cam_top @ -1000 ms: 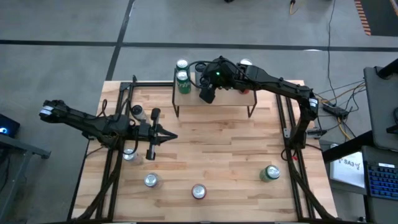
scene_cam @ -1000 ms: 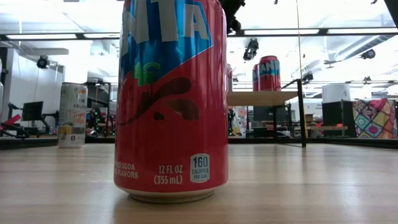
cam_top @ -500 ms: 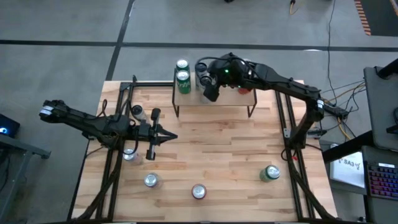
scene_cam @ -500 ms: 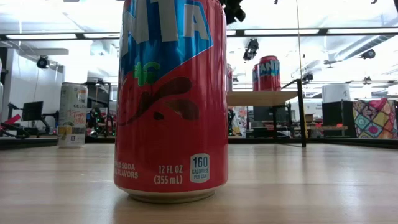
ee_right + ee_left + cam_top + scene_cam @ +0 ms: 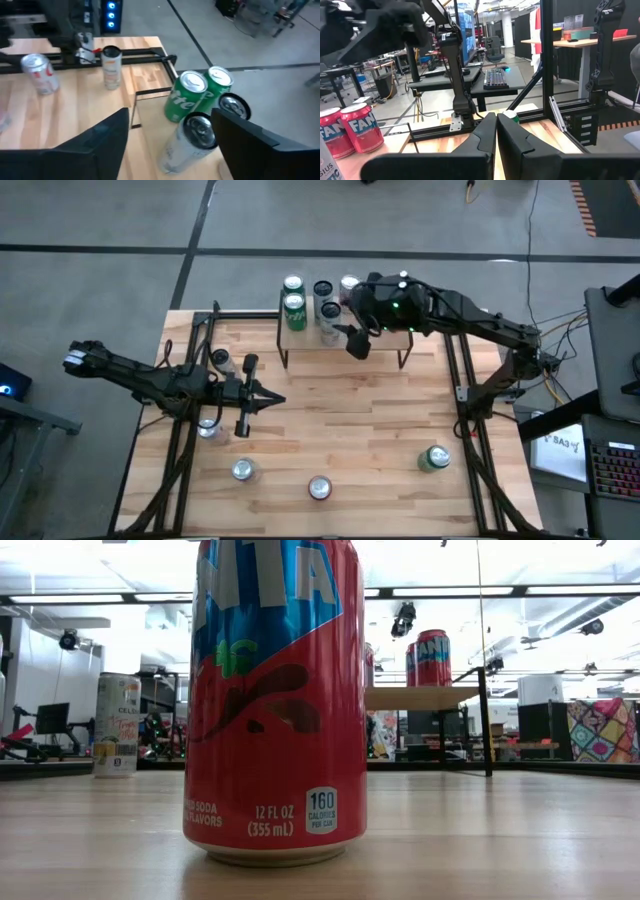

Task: Place canned beverage on shelf
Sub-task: Put the white blue soda can on the shelf aligned with the other white blue soda can

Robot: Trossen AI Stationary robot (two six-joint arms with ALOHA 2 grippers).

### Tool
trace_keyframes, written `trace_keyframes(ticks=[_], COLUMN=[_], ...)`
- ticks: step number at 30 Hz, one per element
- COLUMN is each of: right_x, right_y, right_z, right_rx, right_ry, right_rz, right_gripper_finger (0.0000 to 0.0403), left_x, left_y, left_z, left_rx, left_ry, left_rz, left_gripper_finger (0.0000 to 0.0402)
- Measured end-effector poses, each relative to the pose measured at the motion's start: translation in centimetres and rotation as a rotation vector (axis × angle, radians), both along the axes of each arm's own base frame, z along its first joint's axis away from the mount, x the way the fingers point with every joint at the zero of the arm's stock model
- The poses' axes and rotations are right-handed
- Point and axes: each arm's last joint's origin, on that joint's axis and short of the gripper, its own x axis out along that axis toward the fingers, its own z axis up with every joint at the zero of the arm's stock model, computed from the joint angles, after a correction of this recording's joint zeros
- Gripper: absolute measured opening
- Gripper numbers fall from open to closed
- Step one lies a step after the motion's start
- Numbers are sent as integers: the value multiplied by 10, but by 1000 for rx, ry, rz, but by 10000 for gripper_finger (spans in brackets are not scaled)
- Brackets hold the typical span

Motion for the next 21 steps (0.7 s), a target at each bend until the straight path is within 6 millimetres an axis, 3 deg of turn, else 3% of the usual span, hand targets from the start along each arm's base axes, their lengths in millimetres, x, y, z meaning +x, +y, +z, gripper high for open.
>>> trace_keyframes(ticks=[5, 12, 21], right_x=[-13, -22, -25], right_y=[9, 13, 14], right_z=[-12, -49, -102], right_rx=[13, 10, 21], right_ry=[22, -11, 5], right_rz=[25, 36, 32], right_gripper_finger=[205, 110, 13], left_x=[0, 1, 1], left_y=[0, 3, 14], left_z=[0, 0, -2], left_rx=[8, 13, 157], left_ry=[-1, -1, 28], left_rz=[0, 22, 296], left_gripper_finger=[0, 0, 0])
